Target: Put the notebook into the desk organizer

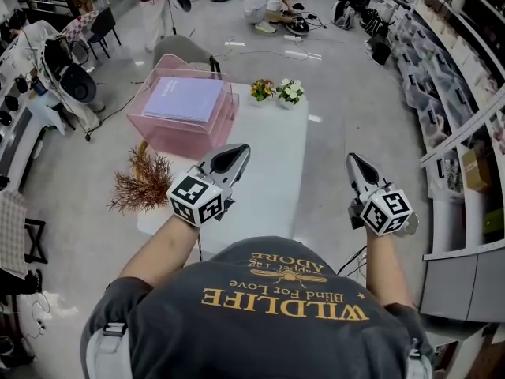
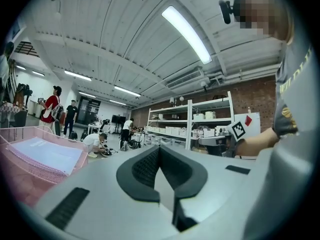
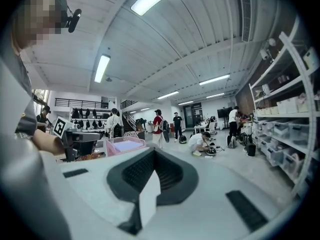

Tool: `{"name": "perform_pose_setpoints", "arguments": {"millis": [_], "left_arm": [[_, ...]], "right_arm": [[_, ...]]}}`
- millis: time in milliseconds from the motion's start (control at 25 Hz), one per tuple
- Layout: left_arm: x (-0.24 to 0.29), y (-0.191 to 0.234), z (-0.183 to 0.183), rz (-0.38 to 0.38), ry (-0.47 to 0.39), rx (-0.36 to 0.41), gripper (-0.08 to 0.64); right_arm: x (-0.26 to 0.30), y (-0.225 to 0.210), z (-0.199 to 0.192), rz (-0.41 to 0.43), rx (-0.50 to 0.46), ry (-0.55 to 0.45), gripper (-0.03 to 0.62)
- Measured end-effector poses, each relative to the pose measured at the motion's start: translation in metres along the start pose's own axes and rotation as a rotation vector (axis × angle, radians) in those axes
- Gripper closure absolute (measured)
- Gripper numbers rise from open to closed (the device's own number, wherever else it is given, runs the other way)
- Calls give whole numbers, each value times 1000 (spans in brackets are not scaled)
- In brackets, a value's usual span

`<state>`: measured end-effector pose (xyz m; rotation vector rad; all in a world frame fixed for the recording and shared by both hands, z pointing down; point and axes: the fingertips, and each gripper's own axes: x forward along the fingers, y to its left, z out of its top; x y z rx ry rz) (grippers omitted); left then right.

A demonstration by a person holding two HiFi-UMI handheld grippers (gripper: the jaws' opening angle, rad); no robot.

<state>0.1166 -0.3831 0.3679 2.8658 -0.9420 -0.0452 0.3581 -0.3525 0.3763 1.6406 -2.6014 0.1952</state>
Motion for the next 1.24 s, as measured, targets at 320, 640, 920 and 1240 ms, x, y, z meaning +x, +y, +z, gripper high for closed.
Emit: {"name": "perform_pose_setpoints", "arguments": {"millis": [320,640,920,1240], "left_arm": [[2,-5,2,-13,5,10,560],[2,-10,4,-20,6,26,560],[-3,-9,6,-12,1,32,560],[-3,-9,8,-17,3,34,560]], "right_arm": [[-1,-1,2,1,0,5,592],[-1,0,3,4,-12,7,594],[-1,2,4,12,-23,14,594],[1,2,3,14,-8,22,594]]}}
